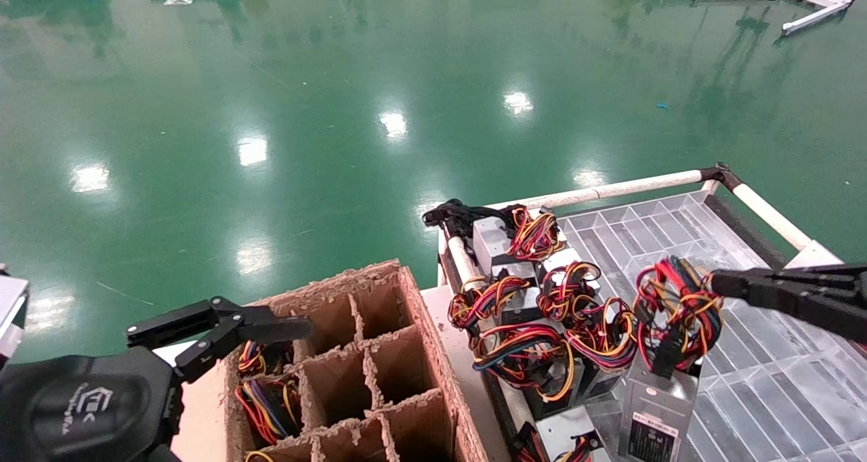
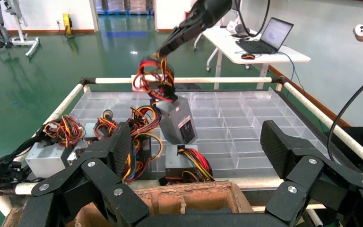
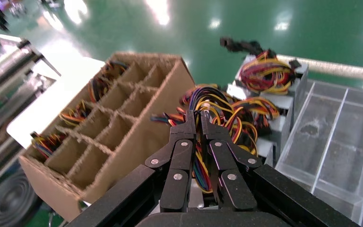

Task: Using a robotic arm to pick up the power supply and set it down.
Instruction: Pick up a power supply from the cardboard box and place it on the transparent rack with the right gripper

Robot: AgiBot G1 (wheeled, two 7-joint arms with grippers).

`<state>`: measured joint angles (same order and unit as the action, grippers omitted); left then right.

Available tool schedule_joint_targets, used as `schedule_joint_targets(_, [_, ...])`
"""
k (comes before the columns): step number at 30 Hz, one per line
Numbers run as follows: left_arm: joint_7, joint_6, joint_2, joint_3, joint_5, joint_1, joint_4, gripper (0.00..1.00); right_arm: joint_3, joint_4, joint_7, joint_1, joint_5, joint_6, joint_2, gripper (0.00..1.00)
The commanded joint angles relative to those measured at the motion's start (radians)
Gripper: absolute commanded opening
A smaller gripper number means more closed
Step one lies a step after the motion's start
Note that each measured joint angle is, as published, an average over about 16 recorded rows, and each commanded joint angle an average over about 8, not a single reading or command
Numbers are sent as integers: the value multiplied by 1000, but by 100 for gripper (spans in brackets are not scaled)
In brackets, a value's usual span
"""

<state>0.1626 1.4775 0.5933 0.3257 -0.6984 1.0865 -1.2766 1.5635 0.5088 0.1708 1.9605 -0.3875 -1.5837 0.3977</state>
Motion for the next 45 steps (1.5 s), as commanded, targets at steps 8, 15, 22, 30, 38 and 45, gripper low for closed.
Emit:
schedule_joint_targets(8, [0,0,0,0,0,0,0,100,35,-41,-33,-19,-19,-1,67,0])
schedule_joint_targets(15, [0,0,0,0,0,0,0,100,66,-61,-53,-7,-53,-1,91,0])
schedule_joint_targets(22, [0,0,0,1,0,0,0,100,100,-63,-60,22,-91,-5,80,0])
schedule_joint_targets(30, [0,0,0,1,1,0,0,100,139,-14,-50,84,-128,-8,6,0])
schedule_joint_targets(38, [-1,0,0,1,1,0,0,100,176,56,-31,145,-153,-8,-62,0])
schedule_joint_targets(45, [-1,-1,0,1,1,0,0,100,209,113,-13,178,-159,-10,-89,0])
